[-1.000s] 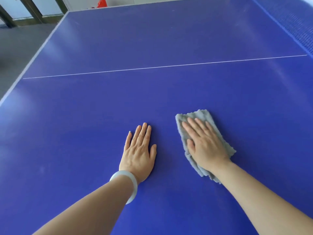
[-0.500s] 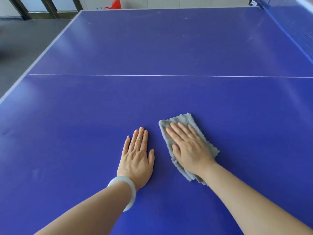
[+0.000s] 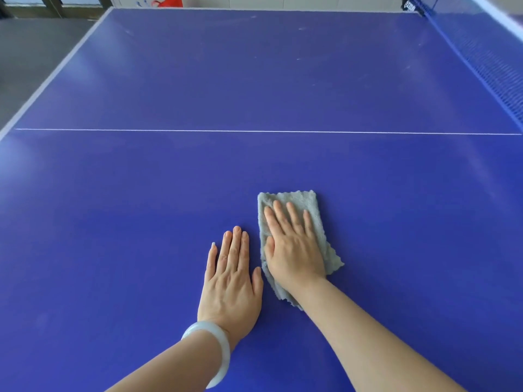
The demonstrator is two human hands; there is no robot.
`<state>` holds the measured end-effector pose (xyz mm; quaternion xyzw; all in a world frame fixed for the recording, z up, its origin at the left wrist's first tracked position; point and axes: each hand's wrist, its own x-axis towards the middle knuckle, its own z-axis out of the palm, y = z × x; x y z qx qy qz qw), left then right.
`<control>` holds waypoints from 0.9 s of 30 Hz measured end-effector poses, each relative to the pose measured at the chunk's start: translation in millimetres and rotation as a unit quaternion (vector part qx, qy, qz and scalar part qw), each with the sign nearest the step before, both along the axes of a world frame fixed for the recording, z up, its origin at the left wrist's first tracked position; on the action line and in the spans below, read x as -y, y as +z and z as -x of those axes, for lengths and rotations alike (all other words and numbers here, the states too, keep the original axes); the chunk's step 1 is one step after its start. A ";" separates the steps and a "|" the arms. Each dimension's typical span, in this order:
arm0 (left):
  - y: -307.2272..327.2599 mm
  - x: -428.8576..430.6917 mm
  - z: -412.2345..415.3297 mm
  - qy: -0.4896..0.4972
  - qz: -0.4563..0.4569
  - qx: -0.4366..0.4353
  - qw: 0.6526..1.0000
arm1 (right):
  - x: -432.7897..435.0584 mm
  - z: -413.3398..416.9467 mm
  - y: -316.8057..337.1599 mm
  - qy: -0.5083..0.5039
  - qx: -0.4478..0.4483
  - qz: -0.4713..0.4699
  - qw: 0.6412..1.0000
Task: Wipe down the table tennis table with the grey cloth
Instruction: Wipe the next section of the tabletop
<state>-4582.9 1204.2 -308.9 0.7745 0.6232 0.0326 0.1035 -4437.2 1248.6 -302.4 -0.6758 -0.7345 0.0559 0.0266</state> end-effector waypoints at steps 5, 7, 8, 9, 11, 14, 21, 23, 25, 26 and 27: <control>1.9 1.1 -0.4 0.001 -0.011 -0.008 1.000 | -61.8 -48.3 4.4 0.091 -0.018 -0.002 0.996; 2.4 1.1 -1.1 0.008 -0.017 -0.002 1.000 | -71.2 -93.6 4.4 0.000 -0.002 -0.018 1.000; 2.5 1.3 -1.9 0.010 -0.020 0.003 1.000 | -70.5 -119.5 3.1 -0.060 0.005 -0.024 0.998; 2.2 1.5 -2.3 0.012 -0.022 0.006 1.000 | -64.8 -145.4 2.2 -0.121 0.007 -0.025 0.992; 1.1 2.3 -1.9 0.016 -0.024 0.006 1.000 | -42.0 -184.7 3.8 -0.225 -0.004 -0.020 0.974; 2.7 3.3 -2.7 0.021 -0.030 0.004 0.999 | -3.3 -191.9 3.7 -0.321 -0.005 -0.017 0.947; 12.1 3.1 -34.1 -0.007 -0.039 0.007 0.999 | 36.4 -143.9 -2.3 -0.200 0.035 0.001 0.979; 11.7 -5.0 -65.8 -0.048 -0.033 0.025 0.998 | 34.6 -150.6 -3.1 -0.186 0.033 0.005 0.982; 8.3 -19.4 -100.7 -0.066 -0.025 0.030 0.997 | 34.1 -152.5 -3.1 -0.168 0.031 -0.002 0.985; 6.7 -27.8 -115.9 -0.065 -0.026 0.027 0.997 | 34.3 -152.3 -2.6 -0.160 0.028 -0.003 0.987; 5.3 -35.9 -127.7 -0.063 -0.027 0.019 0.997 | 33.9 -152.9 -2.5 -0.154 0.022 -0.006 0.988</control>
